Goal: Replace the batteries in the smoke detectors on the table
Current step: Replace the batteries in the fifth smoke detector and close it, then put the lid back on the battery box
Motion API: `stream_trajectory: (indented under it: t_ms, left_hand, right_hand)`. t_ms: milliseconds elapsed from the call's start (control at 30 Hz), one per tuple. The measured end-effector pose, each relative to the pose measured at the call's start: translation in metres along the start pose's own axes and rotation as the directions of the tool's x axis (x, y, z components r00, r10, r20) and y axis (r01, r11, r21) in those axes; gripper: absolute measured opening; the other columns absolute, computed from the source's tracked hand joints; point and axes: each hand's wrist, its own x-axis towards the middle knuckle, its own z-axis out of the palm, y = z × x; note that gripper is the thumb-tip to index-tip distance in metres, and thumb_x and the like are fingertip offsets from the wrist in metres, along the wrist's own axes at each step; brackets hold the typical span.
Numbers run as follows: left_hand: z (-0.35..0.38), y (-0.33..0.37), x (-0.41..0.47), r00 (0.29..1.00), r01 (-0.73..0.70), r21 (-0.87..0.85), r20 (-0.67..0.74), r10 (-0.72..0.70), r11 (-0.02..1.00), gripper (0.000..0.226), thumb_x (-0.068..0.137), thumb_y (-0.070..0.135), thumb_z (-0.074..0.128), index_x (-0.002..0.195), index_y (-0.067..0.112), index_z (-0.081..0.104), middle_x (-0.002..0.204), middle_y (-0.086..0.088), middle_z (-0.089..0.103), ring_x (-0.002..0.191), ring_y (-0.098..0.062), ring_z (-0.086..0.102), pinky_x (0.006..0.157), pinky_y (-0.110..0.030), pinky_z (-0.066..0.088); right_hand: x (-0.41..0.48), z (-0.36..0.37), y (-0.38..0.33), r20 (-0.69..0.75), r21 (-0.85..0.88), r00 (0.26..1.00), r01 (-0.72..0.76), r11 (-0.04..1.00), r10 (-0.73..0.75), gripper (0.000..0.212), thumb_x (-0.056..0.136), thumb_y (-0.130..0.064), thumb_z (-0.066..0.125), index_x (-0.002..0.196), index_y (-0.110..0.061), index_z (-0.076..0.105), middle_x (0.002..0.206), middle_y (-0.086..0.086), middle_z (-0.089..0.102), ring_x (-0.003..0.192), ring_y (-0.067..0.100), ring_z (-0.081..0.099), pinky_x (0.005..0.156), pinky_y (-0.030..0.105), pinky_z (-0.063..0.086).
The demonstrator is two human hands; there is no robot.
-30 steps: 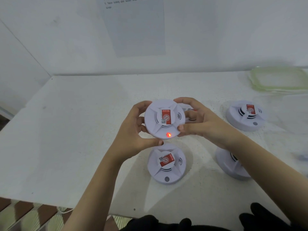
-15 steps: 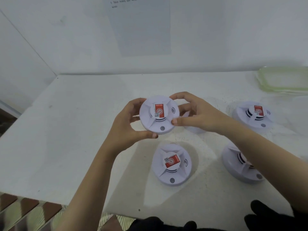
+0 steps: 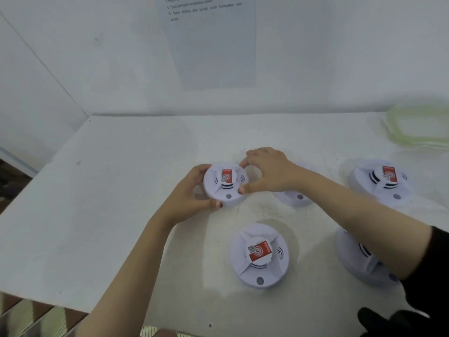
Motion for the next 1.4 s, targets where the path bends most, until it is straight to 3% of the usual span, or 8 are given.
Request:
stream_trajectory:
  t_ms: [133,267,467,667,933,1100,1267,1400]
  left_hand:
    - [-0.003,-0.005,0.005,0.996,0.07,0.063,0.042,-0.073,0.996,0.082,0.047,0.047,0.078,0.123,0.04,0.047,0.125,0.019,0.057,0.117,0.0,0.053,0.084,-0.018,0.05]
    - [-0.007,0.02,0.011,0.988,0.152,0.173,0.011,-0.157,0.973,0.113,0.043,0.061,0.069,0.145,0.034,0.031,0.143,0.021,0.034,0.135,-0.003,0.028,0.112,-0.029,0.025]
    - [0.029,0.091,0.046,0.968,-0.141,0.197,-0.177,0.177,0.97,0.052,0.077,0.033,0.077,0.124,0.029,0.056,0.122,0.019,0.058,0.113,0.003,0.053,0.086,-0.002,0.032]
    - [0.118,0.162,0.124,0.943,-0.324,0.202,-0.004,0.332,0.924,0.024,0.084,0.024,0.071,0.107,0.027,0.064,0.108,0.015,0.065,0.098,-0.004,0.062,0.076,-0.006,0.04]
    - [0.24,0.196,0.207,0.912,-0.367,0.452,0.347,0.218,0.813,0.057,0.087,-0.003,0.047,0.139,0.021,0.048,0.149,0.001,0.041,0.139,-0.015,0.035,0.111,-0.025,0.027]
    - [0.269,0.19,0.228,0.938,-0.333,0.54,0.274,0.213,0.773,0.044,0.081,-0.007,0.053,0.115,0.018,0.061,0.135,0.0,0.051,0.127,-0.019,0.044,0.1,-0.029,0.035]
    - [0.28,0.186,0.229,0.936,-0.35,0.518,0.167,0.309,0.781,0.015,0.082,0.001,0.067,0.086,0.014,0.061,0.111,0.0,0.056,0.106,-0.021,0.055,0.088,-0.027,0.04]
    - [0.278,0.188,0.221,0.91,-0.391,0.347,0.007,0.414,0.853,0.014,0.084,-0.003,0.062,0.086,0.01,0.058,0.094,0.002,0.058,0.093,-0.017,0.056,0.086,-0.029,0.043]
  right_hand:
    - [-0.001,0.002,-0.004,0.016,-0.123,1.0,0.003,0.992,-0.001,0.061,0.077,-0.062,0.059,0.127,-0.027,0.05,0.133,0.0,0.046,0.131,0.025,0.031,0.11,0.05,0.019]
    - [-0.018,-0.009,0.002,-0.03,-0.111,0.999,0.03,0.993,-0.034,0.055,0.085,-0.05,0.058,0.133,-0.025,0.047,0.141,0.002,0.042,0.132,0.023,0.033,0.109,0.039,0.023]
    - [-0.076,-0.061,0.05,-0.26,0.12,0.966,0.049,0.992,-0.016,0.031,0.09,-0.033,0.058,0.12,-0.027,0.059,0.123,-0.01,0.057,0.108,0.002,0.046,0.097,0.021,0.034]
    - [-0.129,-0.126,0.151,-0.39,-0.033,0.904,-0.204,0.978,0.175,0.025,0.089,-0.021,0.058,0.114,-0.022,0.064,0.118,0.0,0.062,0.103,0.013,0.053,0.085,0.021,0.033]
    - [-0.188,-0.167,0.28,-0.181,-0.093,0.824,-0.557,0.825,0.537,0.047,0.083,0.007,0.042,0.117,-0.019,0.063,0.129,0.006,0.054,0.119,0.023,0.048,0.097,0.031,0.038]
    - [-0.208,-0.163,0.328,-0.109,-0.089,0.856,-0.514,0.853,0.505,0.041,0.078,0.003,0.062,0.111,-0.02,0.066,0.125,0.004,0.051,0.114,0.019,0.047,0.084,0.022,0.031]
    - [-0.21,-0.152,0.35,-0.249,-0.071,0.912,-0.354,0.933,0.327,0.016,0.081,-0.011,0.069,0.095,-0.018,0.068,0.099,-0.001,0.05,0.102,0.021,0.051,0.079,0.022,0.029]
    - [-0.213,-0.154,0.353,-0.346,0.004,0.911,-0.238,0.971,0.225,0.013,0.083,-0.008,0.065,0.092,-0.016,0.063,0.102,0.005,0.053,0.095,0.02,0.052,0.084,0.028,0.038]
